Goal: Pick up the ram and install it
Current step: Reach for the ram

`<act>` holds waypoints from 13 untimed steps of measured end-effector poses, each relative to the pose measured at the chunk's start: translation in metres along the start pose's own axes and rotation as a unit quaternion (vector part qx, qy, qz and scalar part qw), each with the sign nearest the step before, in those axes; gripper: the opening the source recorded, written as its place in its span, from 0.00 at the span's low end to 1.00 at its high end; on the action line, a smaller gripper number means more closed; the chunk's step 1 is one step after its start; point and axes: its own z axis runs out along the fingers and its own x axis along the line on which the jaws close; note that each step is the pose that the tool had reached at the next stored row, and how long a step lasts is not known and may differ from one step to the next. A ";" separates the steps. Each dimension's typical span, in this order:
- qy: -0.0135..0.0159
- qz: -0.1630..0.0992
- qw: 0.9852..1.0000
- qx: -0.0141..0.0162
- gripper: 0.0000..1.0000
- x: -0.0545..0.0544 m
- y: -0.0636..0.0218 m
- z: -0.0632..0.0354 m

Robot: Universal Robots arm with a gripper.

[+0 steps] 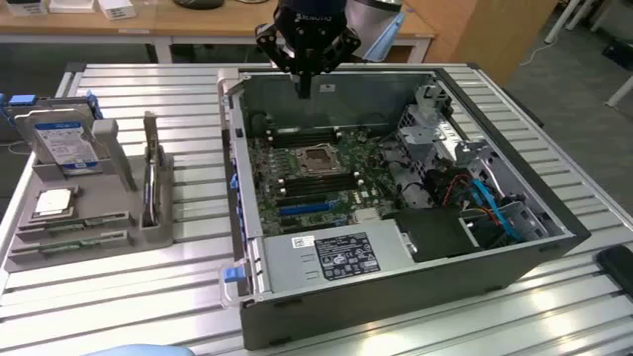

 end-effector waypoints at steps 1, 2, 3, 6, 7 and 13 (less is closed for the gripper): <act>0.000 0.000 1.000 0.000 0.10 0.000 0.0000 0.0000; 0.000 0.000 1.000 0.000 0.10 0.000 0.0000 0.0000; 0.000 0.000 1.000 0.000 0.10 0.000 0.0000 0.0000; 0.000 0.000 1.000 0.000 0.10 0.000 0.0000 0.0000; 0.000 0.000 1.000 0.000 0.10 0.000 0.0000 0.0000; 0.000 0.000 1.000 0.000 0.10 0.000 0.0000 0.0000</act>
